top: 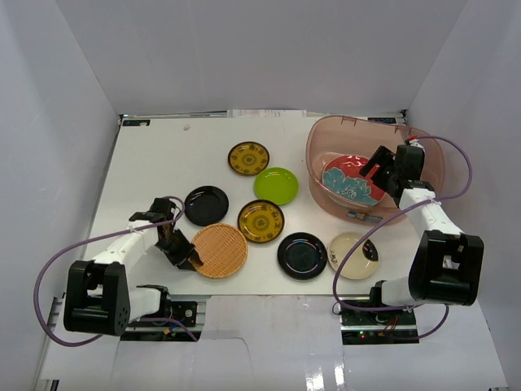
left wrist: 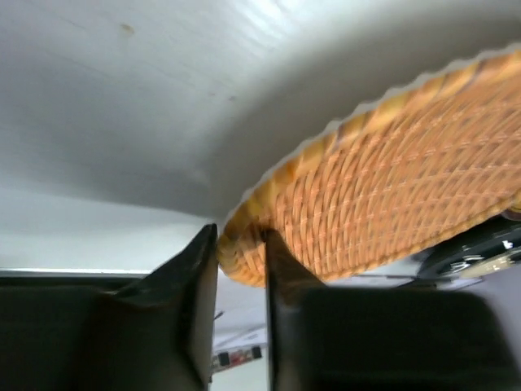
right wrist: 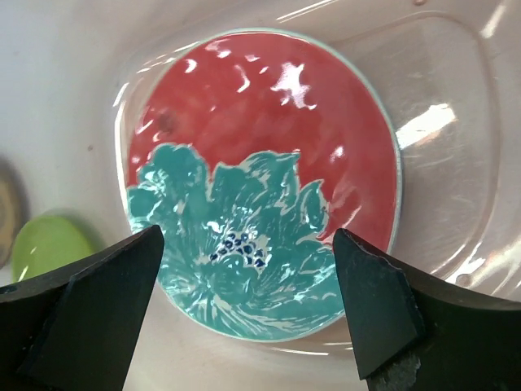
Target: Place the plates into the plastic bin on the countertop
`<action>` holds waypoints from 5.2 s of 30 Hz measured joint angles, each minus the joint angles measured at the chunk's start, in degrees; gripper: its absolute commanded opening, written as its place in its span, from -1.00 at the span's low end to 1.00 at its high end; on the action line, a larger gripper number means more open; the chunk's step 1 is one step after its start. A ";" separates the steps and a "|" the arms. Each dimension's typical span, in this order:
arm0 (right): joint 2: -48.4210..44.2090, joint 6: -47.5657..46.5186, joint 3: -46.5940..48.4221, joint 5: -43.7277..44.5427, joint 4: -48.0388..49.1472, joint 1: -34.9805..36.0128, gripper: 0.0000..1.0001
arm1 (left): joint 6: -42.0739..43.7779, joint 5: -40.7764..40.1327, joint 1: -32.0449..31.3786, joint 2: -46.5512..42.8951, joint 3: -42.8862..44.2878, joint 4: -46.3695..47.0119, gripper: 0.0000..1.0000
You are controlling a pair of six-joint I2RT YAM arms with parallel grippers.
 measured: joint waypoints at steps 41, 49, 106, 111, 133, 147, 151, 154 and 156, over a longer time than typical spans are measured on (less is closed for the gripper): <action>-7.19 -2.19 -4.00 -22.53 2.51 45.22 0.80 | 19.87 17.81 -6.32 -15.91 20.04 -0.59 -1.00; -3.82 -3.65 -3.21 -25.75 4.66 42.36 0.93 | 18.58 27.26 -6.32 -17.05 20.92 8.50 -1.00; -6.03 3.28 -1.53 -8.57 -0.02 -5.03 0.82 | 0.09 3.08 -23.52 16.46 3.13 51.30 0.03; -12.26 -0.13 -1.07 -5.44 -0.35 -0.57 0.53 | 0.46 0.94 -24.04 18.51 4.55 51.36 -0.52; 30.23 -25.83 31.23 -0.50 -11.91 48.09 0.14 | 4.59 -8.48 -24.20 -6.54 0.68 30.64 -1.00; 40.41 -28.76 38.36 4.90 -14.32 50.64 -0.24 | 3.26 -7.34 -24.22 -17.97 -1.22 20.72 -1.00; 41.55 -29.73 39.87 7.17 -14.32 51.36 -0.74 | 3.26 -7.43 -24.20 -20.11 -0.96 19.28 -1.00; 41.55 -29.97 39.87 10.29 -14.36 52.46 -0.84 | 3.26 -7.69 -24.22 -22.12 -0.44 18.34 -1.00; 41.55 -30.21 39.87 12.37 -14.45 53.44 -0.85 | 3.34 -8.02 -24.22 -23.26 0.39 17.59 -1.00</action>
